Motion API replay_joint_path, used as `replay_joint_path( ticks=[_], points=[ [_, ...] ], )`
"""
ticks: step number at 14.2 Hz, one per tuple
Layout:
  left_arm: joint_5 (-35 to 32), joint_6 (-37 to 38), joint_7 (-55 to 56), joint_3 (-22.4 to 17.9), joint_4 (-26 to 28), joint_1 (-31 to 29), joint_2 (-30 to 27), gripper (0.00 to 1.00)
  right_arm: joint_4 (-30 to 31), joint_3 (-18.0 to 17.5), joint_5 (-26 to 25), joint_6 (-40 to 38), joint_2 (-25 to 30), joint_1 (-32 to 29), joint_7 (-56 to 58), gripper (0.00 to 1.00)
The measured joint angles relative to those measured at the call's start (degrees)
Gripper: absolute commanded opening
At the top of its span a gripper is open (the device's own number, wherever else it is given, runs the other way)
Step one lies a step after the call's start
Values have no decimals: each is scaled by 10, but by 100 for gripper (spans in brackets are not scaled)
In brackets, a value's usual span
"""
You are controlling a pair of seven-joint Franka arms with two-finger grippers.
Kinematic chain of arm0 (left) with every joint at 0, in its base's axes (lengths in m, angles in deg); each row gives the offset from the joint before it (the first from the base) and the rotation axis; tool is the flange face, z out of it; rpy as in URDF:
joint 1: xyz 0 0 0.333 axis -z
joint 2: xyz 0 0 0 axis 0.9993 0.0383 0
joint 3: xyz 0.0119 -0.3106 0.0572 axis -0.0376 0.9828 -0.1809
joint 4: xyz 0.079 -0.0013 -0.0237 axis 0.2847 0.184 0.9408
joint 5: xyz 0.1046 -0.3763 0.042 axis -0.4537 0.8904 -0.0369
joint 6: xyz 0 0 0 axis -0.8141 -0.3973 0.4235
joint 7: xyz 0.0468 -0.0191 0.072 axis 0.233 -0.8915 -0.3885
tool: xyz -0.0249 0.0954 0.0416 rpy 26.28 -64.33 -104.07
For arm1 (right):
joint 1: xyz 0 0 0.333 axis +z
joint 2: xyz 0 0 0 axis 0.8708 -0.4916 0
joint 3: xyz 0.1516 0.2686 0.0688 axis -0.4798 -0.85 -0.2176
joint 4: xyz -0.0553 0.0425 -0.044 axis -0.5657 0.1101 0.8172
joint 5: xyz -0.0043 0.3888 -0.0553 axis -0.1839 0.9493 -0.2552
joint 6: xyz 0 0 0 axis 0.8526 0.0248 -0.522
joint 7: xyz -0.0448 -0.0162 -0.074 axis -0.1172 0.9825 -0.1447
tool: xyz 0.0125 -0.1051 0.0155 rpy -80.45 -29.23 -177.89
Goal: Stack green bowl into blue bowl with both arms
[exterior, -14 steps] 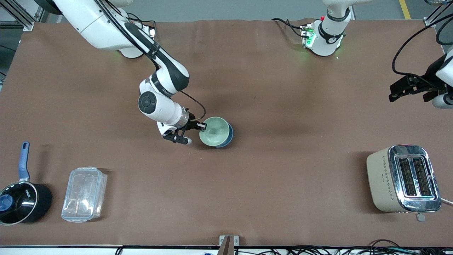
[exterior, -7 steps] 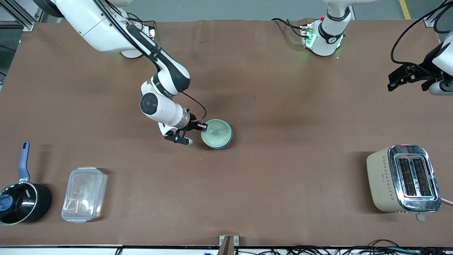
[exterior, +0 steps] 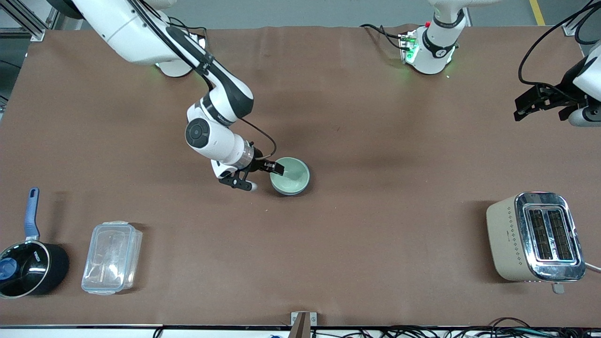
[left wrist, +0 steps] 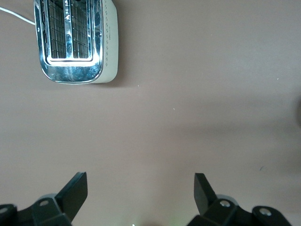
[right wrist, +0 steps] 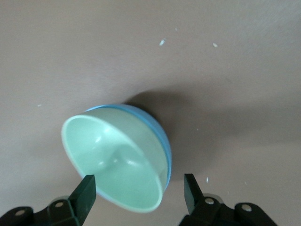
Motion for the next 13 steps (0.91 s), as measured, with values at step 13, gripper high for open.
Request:
replay_joint_path(
  ticks=[13],
  points=[
    [21,-9,3,0,1,1,-2,100,-235,191,-91,-420,180,-54,140,100]
  ],
)
